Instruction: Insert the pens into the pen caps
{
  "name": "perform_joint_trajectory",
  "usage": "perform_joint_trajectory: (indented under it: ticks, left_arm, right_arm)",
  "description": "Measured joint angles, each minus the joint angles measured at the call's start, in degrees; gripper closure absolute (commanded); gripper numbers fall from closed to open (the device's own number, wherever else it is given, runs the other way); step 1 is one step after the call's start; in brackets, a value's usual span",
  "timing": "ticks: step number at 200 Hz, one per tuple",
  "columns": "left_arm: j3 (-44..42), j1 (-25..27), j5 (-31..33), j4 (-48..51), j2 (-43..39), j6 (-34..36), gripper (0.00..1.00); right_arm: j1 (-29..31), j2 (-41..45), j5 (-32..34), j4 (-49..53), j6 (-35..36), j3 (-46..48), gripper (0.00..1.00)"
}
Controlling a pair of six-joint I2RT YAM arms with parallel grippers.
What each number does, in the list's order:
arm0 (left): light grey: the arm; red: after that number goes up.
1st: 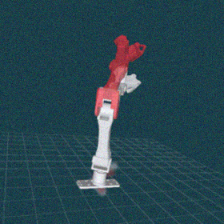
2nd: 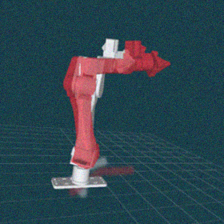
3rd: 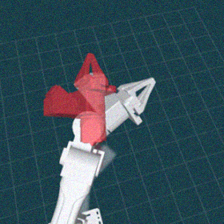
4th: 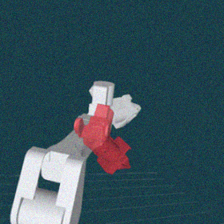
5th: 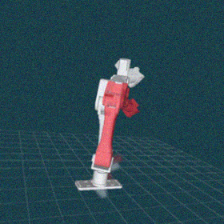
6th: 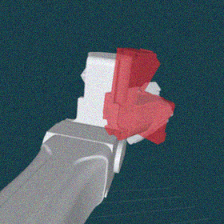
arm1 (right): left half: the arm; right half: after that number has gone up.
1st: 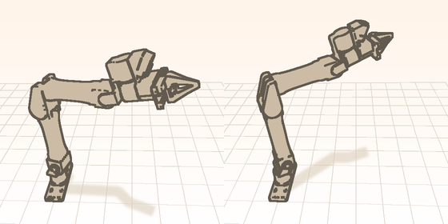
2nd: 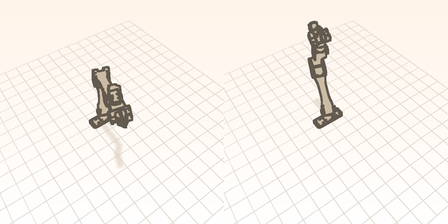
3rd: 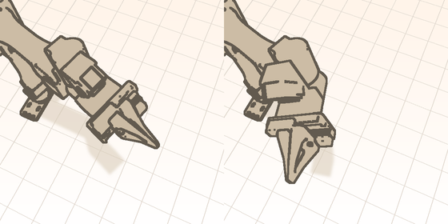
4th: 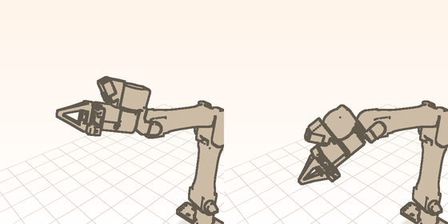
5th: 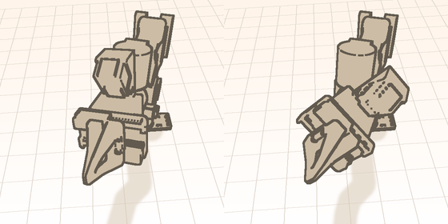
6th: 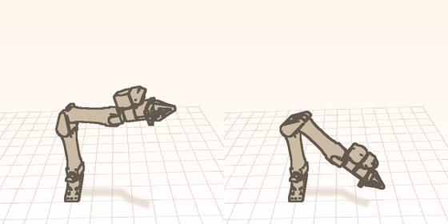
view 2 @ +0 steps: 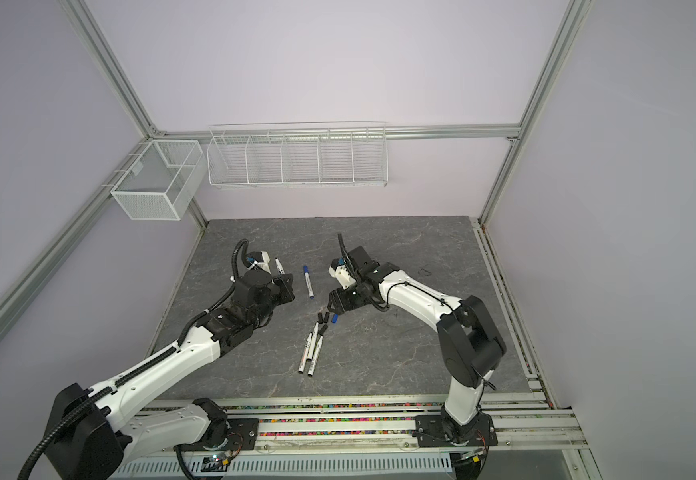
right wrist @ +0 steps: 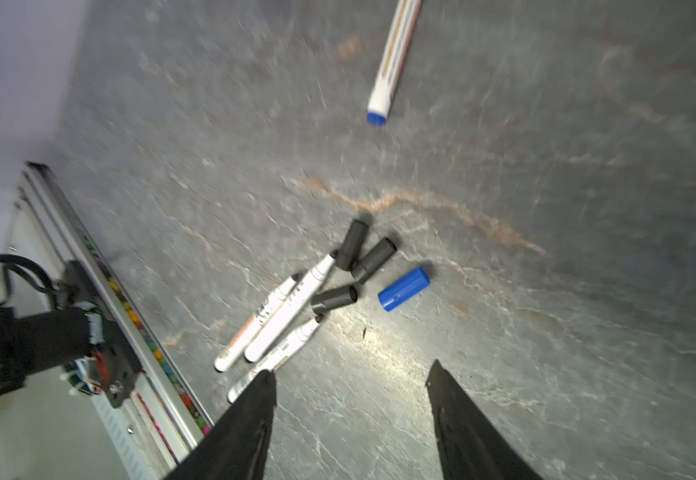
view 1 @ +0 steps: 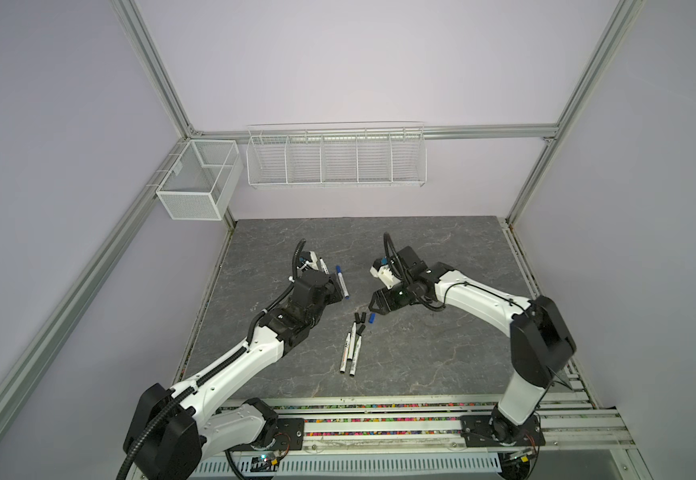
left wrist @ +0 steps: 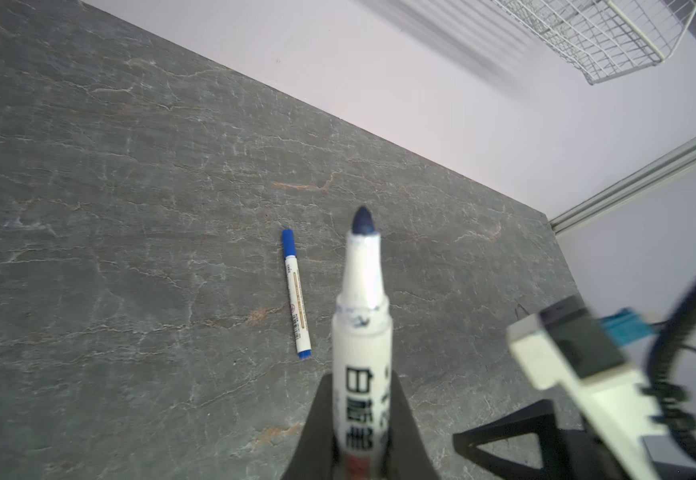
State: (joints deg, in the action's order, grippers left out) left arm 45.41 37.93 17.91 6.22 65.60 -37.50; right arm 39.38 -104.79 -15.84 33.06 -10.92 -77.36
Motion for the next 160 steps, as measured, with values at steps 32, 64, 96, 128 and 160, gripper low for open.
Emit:
perform_joint_trajectory:
  ticks: [32, 64, 96, 128, 160]
  left_arm:
    - [0.0, 0.0, 1.4, 0.4, -0.9, 0.0, 1.0]
    - [-0.6, 0.0, 1.4, 0.8, -1.2, 0.0, 1.0]
    - [-0.6, 0.0, 1.4, 2.0, -2.0, 0.5, 1.0]
    - [-0.6, 0.0, 1.4, 3.1, -3.5, 1.6, 1.0]
    - [-0.6, 0.0, 1.7, 3.8, -4.7, 2.1, 1.0]
  right_arm:
    - [1.0, -7.7, 4.0, 5.4, 1.8, -6.0, 0.39]
    - [1.7, -12.1, 7.5, 8.0, 2.6, -11.8, 0.39]
    - [2.8, -15.1, 9.7, 9.6, 3.1, -14.8, 0.39]
    - [4.1, -18.0, 12.5, 11.1, 3.8, -17.0, 0.39]
    - [5.4, -18.9, 15.5, 12.7, 4.3, -17.0, 0.39]
